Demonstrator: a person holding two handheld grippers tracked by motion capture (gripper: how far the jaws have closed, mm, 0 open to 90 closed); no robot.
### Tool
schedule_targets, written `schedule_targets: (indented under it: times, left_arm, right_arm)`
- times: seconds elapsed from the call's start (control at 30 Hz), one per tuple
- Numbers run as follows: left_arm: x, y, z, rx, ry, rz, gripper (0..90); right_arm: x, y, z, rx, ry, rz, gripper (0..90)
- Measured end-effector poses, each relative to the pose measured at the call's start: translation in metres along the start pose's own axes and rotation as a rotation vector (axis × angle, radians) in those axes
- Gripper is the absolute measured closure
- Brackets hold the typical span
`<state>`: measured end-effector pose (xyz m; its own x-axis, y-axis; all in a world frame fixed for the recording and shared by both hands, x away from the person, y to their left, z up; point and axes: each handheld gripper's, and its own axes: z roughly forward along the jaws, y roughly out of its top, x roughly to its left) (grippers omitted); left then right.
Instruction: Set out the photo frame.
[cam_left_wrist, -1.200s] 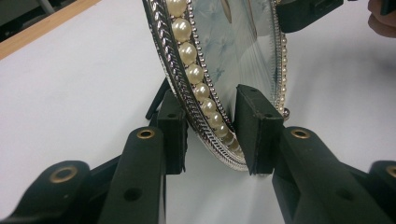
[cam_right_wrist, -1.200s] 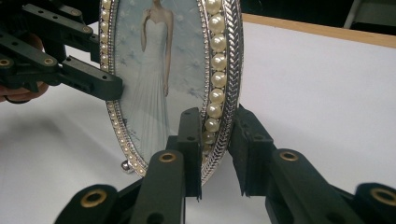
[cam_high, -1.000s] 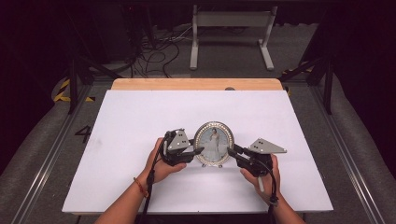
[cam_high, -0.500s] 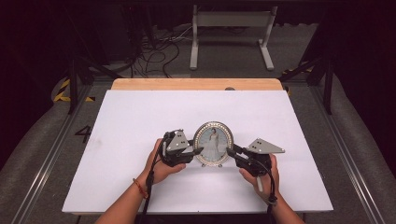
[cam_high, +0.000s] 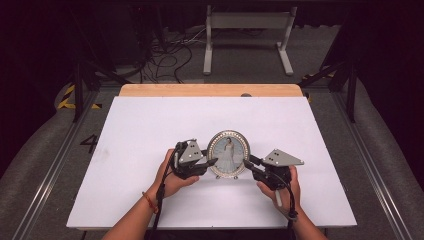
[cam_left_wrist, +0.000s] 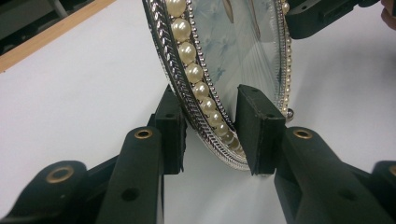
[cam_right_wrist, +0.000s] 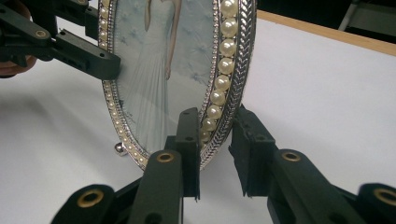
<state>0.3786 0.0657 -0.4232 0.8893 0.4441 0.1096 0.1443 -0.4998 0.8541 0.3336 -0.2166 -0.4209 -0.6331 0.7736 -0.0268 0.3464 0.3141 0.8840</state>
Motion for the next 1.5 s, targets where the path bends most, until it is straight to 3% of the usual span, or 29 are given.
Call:
schedule_targets:
  times: [0.27,0.5,0.6,0.77,0.9,1.33,1.5]
  left_arm:
    - [-0.004,0.001,-0.004,0.008,0.026,0.020,62.2]
    - [-0.001,0.001,-0.011,0.003,0.030,0.005,61.3]
    - [-0.003,0.001,-0.015,0.027,0.035,0.028,60.0]
    - [-0.002,-0.005,-0.023,0.042,0.045,0.019,58.2]
    - [0.000,-0.008,-0.029,0.045,0.051,0.015,57.2]
    - [-0.003,-0.024,-0.055,0.060,0.096,0.013,41.5]
    - [-0.002,-0.036,-0.068,0.065,0.114,-0.004,37.2]
  right_arm:
    - [0.000,0.001,-0.003,0.008,0.000,-0.017,72.0]
    - [-0.001,0.002,-0.007,0.018,0.002,-0.029,70.1]
    - [-0.001,0.003,-0.010,0.033,-0.001,-0.048,69.2]
    - [-0.001,0.005,-0.014,0.062,-0.020,-0.099,66.7]
    - [-0.002,0.005,-0.020,0.058,-0.027,-0.104,64.3]
    - [-0.012,-0.002,-0.033,0.047,-0.029,-0.102,52.2]
    - [-0.015,-0.006,-0.037,0.065,-0.041,-0.141,45.1]
